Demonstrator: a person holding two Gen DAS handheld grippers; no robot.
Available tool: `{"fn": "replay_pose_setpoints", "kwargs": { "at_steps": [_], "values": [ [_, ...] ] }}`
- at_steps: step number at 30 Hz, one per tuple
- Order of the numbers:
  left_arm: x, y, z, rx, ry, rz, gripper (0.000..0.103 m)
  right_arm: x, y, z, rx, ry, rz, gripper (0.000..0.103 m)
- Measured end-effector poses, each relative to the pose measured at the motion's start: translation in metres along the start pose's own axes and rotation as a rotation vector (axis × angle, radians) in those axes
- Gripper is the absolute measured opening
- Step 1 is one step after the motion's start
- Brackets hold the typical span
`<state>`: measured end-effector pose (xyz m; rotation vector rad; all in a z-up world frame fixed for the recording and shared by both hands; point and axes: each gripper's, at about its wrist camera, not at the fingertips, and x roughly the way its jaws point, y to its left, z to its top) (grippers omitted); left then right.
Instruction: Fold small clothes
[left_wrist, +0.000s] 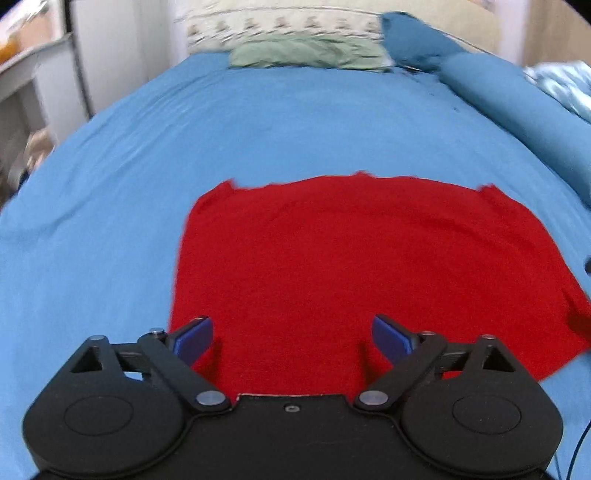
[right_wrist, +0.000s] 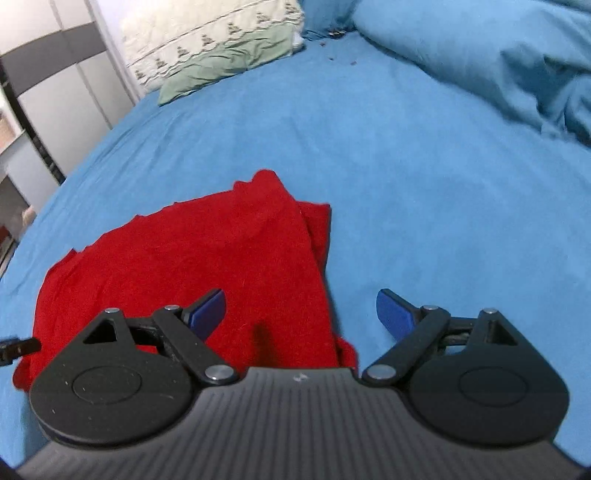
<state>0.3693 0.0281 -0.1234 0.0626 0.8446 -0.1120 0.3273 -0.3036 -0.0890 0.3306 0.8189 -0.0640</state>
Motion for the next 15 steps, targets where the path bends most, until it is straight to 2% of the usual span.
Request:
{"fn": "replay_pose_setpoints", "kwargs": {
  "at_steps": [3, 7, 10, 15],
  "values": [
    [0.0, -0.026, 0.008, 0.038, -0.003, -0.013, 0.101, -0.004, 0.002, 0.004, -0.025, 0.022, 0.012, 0.103],
    [0.008, -0.047, 0.017, 0.025, 0.012, -0.046, 0.101, 0.001, 0.002, 0.003, -0.053, 0.075, 0.001, 0.103],
    [0.011, -0.054, 0.018, 0.013, 0.029, -0.073, 0.101, 0.008, 0.004, 0.0, -0.08, 0.095, -0.008, 0.103],
    [0.025, -0.048, 0.025, -0.034, 0.053, -0.074, 0.101, 0.021, 0.005, -0.006, -0.077, 0.101, -0.017, 0.103]
  ]
}}
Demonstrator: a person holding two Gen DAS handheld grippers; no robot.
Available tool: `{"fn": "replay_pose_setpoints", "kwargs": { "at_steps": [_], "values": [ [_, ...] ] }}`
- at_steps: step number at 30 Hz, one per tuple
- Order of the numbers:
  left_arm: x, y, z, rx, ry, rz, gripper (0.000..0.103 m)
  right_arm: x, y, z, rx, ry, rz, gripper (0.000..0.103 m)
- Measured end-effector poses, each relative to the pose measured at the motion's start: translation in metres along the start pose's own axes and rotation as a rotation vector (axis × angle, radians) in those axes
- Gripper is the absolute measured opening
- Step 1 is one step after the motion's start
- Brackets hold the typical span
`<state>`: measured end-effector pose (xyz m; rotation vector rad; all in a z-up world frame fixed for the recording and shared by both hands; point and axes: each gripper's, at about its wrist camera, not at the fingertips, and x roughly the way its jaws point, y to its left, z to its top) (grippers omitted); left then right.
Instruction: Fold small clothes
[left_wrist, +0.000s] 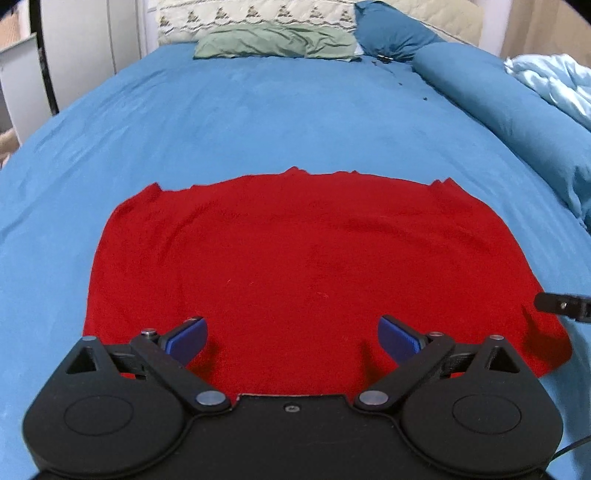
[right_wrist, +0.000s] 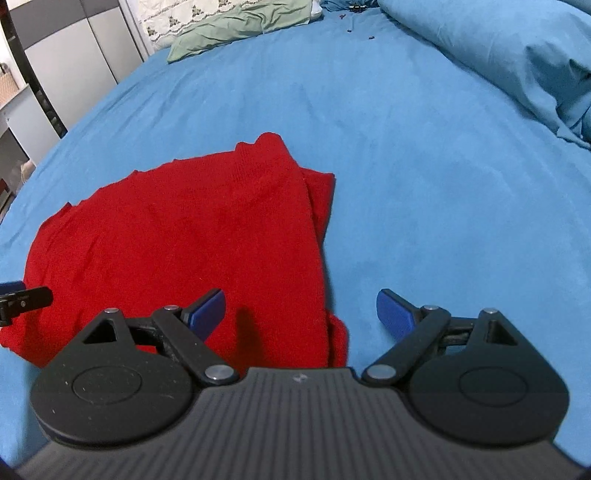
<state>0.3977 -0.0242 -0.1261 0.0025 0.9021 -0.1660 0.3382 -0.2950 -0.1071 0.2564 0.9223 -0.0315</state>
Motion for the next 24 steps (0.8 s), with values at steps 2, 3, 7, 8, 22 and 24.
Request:
{"fn": "replay_pose_setpoints", "kwargs": {
  "at_steps": [2, 3, 7, 8, 22, 24],
  "values": [
    [0.005, 0.002, 0.001, -0.013, 0.005, 0.004, 0.101, 0.004, 0.0, -0.004, 0.018, -0.018, -0.017, 0.103],
    [0.007, 0.004, 0.001, -0.015, 0.01, 0.006, 0.101, 0.005, -0.001, -0.005, 0.026, -0.026, -0.023, 0.103],
    [0.016, 0.01, 0.001, -0.018, 0.02, 0.021, 0.101, 0.017, -0.002, -0.015, 0.015, -0.037, -0.041, 0.103],
    [0.017, 0.011, 0.001, -0.02, 0.02, 0.023, 0.101, 0.018, -0.003, -0.018, 0.008, -0.041, -0.042, 0.103],
    [0.032, 0.015, 0.008, -0.059, 0.03, -0.008, 0.1, 0.02, -0.015, -0.029, 0.035, -0.05, 0.129, 0.077],
    [0.037, 0.013, 0.006, -0.042, 0.044, 0.002, 0.1, 0.021, -0.013, -0.029, 0.025, -0.048, 0.138, 0.069]
  ]
}}
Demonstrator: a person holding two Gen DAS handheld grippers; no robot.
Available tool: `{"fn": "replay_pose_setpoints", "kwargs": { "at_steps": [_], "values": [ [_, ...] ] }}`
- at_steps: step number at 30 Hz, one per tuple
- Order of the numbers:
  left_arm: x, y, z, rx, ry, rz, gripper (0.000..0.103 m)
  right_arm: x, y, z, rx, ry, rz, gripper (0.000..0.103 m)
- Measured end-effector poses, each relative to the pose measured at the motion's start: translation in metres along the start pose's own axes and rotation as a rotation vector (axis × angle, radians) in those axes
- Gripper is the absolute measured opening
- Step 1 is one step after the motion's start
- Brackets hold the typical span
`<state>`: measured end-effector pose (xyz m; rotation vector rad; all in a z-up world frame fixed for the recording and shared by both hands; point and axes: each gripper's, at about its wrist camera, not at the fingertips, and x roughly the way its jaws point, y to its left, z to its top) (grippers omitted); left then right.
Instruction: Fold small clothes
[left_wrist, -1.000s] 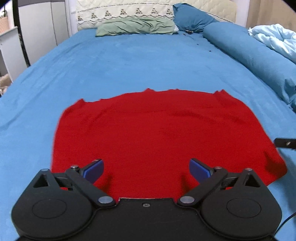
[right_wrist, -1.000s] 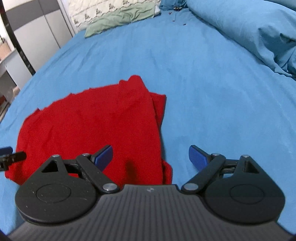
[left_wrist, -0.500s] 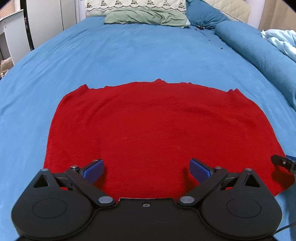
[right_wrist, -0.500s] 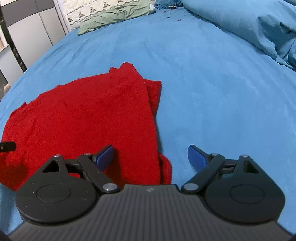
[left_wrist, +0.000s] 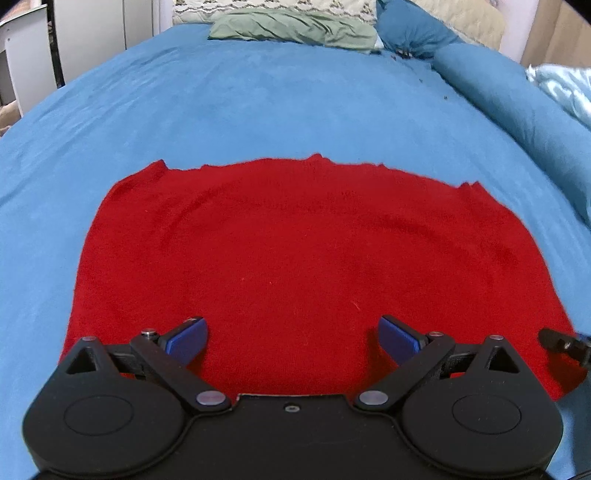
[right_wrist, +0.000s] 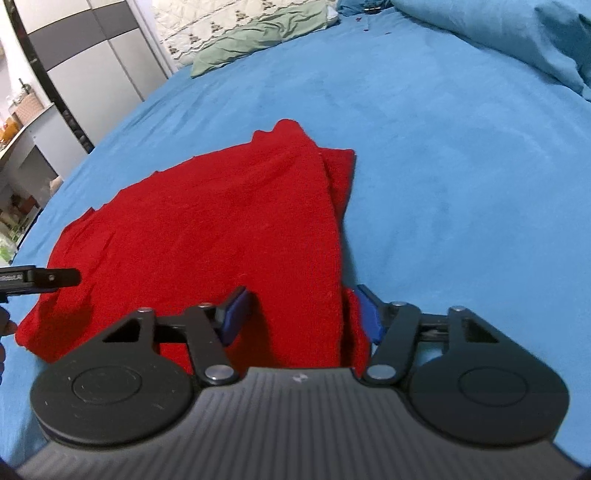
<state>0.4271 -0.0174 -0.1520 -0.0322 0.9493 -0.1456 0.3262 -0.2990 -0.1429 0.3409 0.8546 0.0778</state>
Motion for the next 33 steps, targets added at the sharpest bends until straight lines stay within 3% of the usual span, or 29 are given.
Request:
{"fn": "replay_pose_setpoints", "kwargs": {
  "at_steps": [2, 3, 4, 6, 9, 11, 13, 16, 20, 23, 26, 29, 30, 31, 33],
  "values": [
    [0.008, -0.005, -0.003, 0.031, 0.024, 0.031, 0.1, 0.0, 0.001, 0.0, -0.01, 0.001, -0.003, 0.052],
    [0.013, -0.009, -0.005, 0.054, 0.032, 0.048, 0.101, 0.0, 0.001, 0.0, -0.009, 0.003, 0.0, 0.038],
    [0.018, -0.013, -0.007, 0.086, 0.037, 0.07, 0.102, -0.001, 0.001, 0.002, 0.0, 0.011, 0.015, 0.032],
    [0.024, -0.02, -0.009, 0.131, 0.036, 0.11, 0.103, -0.002, 0.004, 0.006, 0.031, 0.031, 0.009, 0.03],
    [0.028, -0.022, -0.002, 0.115, 0.077, 0.121, 0.103, -0.008, 0.016, 0.02, 0.053, 0.044, -0.006, 0.028],
    [0.023, -0.016, 0.005, 0.101, 0.086, 0.075, 0.101, -0.019, 0.031, 0.035, 0.075, 0.026, 0.029, 0.028],
    [0.004, -0.001, 0.007, 0.098, 0.046, -0.006, 0.1, -0.03, 0.053, 0.054, 0.087, 0.004, 0.084, 0.028],
    [-0.035, 0.031, 0.002, 0.104, -0.04, -0.04, 0.1, -0.042, 0.113, 0.081, 0.015, -0.027, 0.176, 0.028],
    [-0.073, 0.086, -0.022, 0.089, -0.118, -0.006, 0.103, -0.025, 0.22, 0.088, -0.161, -0.001, 0.308, 0.027],
    [-0.08, 0.118, -0.048, 0.04, -0.12, -0.003, 0.103, 0.022, 0.303, 0.056, -0.338, 0.108, 0.348, 0.027],
    [-0.079, 0.139, -0.079, -0.014, -0.137, -0.001, 0.103, 0.076, 0.354, 0.011, -0.446, 0.229, 0.303, 0.027],
    [-0.077, 0.141, -0.09, -0.008, -0.105, -0.006, 0.102, 0.099, 0.368, -0.014, -0.464, 0.225, 0.271, 0.037],
    [-0.081, 0.138, -0.086, 0.012, -0.109, -0.007, 0.102, 0.096, 0.368, -0.014, -0.463, 0.2, 0.282, 0.054],
    [-0.087, 0.135, -0.085, 0.024, -0.134, -0.008, 0.102, 0.093, 0.367, -0.012, -0.457, 0.196, 0.304, 0.078],
    [-0.097, 0.133, -0.085, 0.024, -0.167, -0.036, 0.102, 0.077, 0.364, -0.002, -0.439, 0.162, 0.333, 0.086]
  ]
}}
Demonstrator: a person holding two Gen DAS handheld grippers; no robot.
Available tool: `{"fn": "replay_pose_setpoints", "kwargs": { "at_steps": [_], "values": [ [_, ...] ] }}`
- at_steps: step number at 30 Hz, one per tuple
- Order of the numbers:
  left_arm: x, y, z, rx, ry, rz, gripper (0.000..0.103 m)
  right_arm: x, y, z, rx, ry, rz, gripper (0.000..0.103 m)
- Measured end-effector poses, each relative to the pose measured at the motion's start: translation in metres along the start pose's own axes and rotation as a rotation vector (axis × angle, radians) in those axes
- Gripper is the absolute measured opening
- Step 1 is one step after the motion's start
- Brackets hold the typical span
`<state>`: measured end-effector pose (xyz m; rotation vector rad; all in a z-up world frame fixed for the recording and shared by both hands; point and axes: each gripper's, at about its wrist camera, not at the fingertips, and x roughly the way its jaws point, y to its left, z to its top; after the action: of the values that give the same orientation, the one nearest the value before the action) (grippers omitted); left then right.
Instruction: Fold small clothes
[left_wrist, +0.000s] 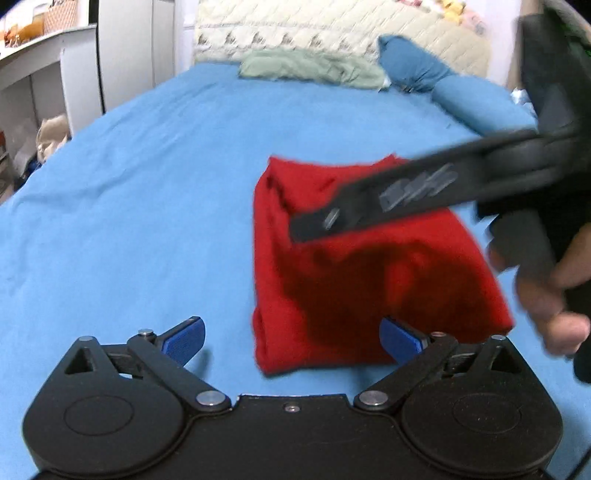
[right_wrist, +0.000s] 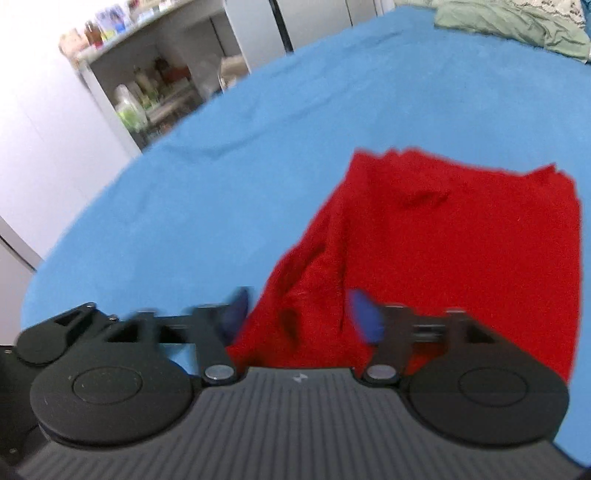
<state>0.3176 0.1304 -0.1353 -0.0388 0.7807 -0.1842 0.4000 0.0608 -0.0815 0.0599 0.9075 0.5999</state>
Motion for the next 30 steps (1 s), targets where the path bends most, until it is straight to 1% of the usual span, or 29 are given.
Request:
{"fn": "replay_pose_setpoints", "kwargs": {
  "at_steps": [2, 4, 6, 8, 10, 14, 17, 20, 24, 26, 30],
  "values": [
    [-0.003, 0.002, 0.001, -0.036, -0.019, -0.05, 0.102, -0.03, -0.007, 0.007, -0.007, -0.083, 0.02, 0.087],
    [-0.004, 0.003, 0.001, -0.069, -0.031, -0.107, 0.102, -0.064, -0.018, 0.006, -0.003, -0.147, -0.04, 0.094],
    [-0.003, 0.003, 0.0, -0.089, -0.038, -0.128, 0.097, -0.093, -0.028, -0.008, -0.015, -0.197, -0.118, 0.099],
    [-0.001, 0.0, 0.001, -0.102, -0.042, -0.119, 0.094, -0.106, -0.037, -0.027, -0.022, -0.204, -0.194, 0.099],
    [-0.002, -0.002, 0.001, -0.104, -0.055, -0.107, 0.094, -0.114, -0.044, -0.058, -0.014, -0.192, -0.245, 0.099],
    [-0.004, -0.003, -0.003, -0.113, -0.078, -0.063, 0.094, -0.108, -0.055, -0.117, 0.057, -0.154, -0.301, 0.099],
    [0.006, -0.002, -0.001, -0.114, -0.071, -0.044, 0.094, -0.09, -0.055, -0.133, 0.086, -0.144, -0.343, 0.099],
    [0.011, 0.001, 0.0, -0.124, -0.065, -0.033, 0.094, -0.075, -0.057, -0.14, 0.1, -0.146, -0.374, 0.098],
    [0.016, 0.007, 0.0, -0.144, -0.064, -0.023, 0.094, -0.054, -0.055, -0.143, 0.108, -0.128, -0.449, 0.098],
    [0.02, 0.011, 0.001, -0.157, -0.071, -0.018, 0.094, -0.059, -0.061, -0.148, 0.145, -0.156, -0.451, 0.098],
    [0.028, 0.022, 0.006, -0.208, -0.088, -0.007, 0.094, -0.067, -0.062, -0.143, 0.181, -0.237, -0.486, 0.098]
  ]
}}
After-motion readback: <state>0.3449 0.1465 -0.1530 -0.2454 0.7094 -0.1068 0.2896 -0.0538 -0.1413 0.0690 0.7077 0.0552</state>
